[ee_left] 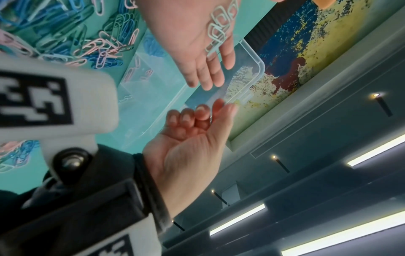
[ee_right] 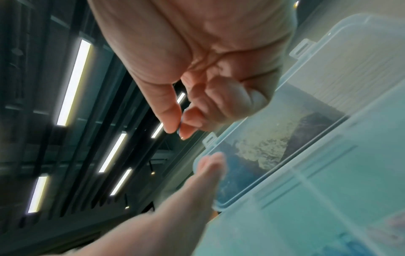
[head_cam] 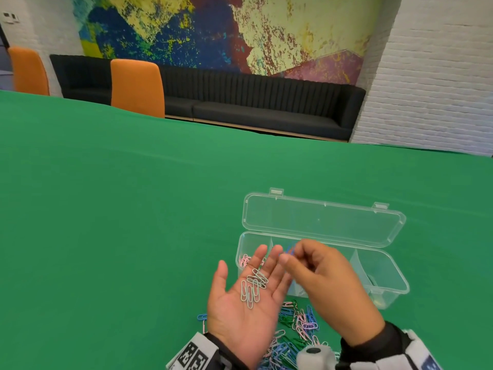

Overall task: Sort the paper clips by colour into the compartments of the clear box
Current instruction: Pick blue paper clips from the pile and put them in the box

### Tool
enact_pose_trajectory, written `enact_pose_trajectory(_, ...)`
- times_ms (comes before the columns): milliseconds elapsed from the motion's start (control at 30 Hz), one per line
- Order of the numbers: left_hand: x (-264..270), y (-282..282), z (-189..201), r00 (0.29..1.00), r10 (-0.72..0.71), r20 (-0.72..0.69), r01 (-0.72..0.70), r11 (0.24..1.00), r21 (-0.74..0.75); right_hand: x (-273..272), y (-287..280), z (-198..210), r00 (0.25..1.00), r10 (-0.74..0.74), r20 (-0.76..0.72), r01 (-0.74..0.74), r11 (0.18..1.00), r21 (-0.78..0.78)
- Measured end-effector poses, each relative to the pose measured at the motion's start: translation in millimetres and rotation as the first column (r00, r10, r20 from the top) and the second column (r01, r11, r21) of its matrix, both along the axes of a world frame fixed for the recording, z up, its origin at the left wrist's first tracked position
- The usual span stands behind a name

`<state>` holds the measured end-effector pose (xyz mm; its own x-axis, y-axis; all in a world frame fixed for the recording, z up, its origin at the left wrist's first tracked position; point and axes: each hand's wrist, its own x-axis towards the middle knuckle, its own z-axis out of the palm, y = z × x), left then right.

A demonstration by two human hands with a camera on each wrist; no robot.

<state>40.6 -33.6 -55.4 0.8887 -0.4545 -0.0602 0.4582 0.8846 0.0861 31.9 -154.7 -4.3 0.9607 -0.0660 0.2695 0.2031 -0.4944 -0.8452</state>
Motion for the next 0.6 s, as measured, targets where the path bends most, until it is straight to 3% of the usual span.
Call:
enact_pose_trajectory(100, 2.4, 2.5, -0.5, 1.0, 0.013, -0.006, -0.013, 1.0, 0.022, 13.5, -22.8, -3.8, 0.996, -0.086, -0.017, 0.085, 0.995, -0.053)
enact_pose_trajectory(200, 5.0, 3.5, -5.1, 1.0, 0.017, -0.024, -0.016, 0.999, 0.041, 18.0, -38.5, -4.7, 0.983, -0.035, -0.179, 0.01, 0.991, -0.136)
enact_pose_trajectory(267, 5.9, 2.8, -3.9, 0.999, 0.01, -0.037, -0.008, 0.998, 0.056, 17.5, -47.4, -0.5, 0.978, 0.008, -0.209, -0.033, 0.993, -0.117)
enact_pose_trajectory(467, 6.9, 2.0, -7.1, 0.975, 0.081, -0.206, -0.037, 0.977, 0.21, 5.2, -70.5, 29.7, 0.992, -0.012, -0.124, 0.012, 1.0, -0.004)
enact_pose_trajectory(600, 4.1, 3.1, -3.6, 0.995, 0.028, -0.097, 0.012, 0.924, 0.383, -10.9, -95.6, 56.9, 0.999, -0.051, 0.01, 0.05, 0.993, 0.106)
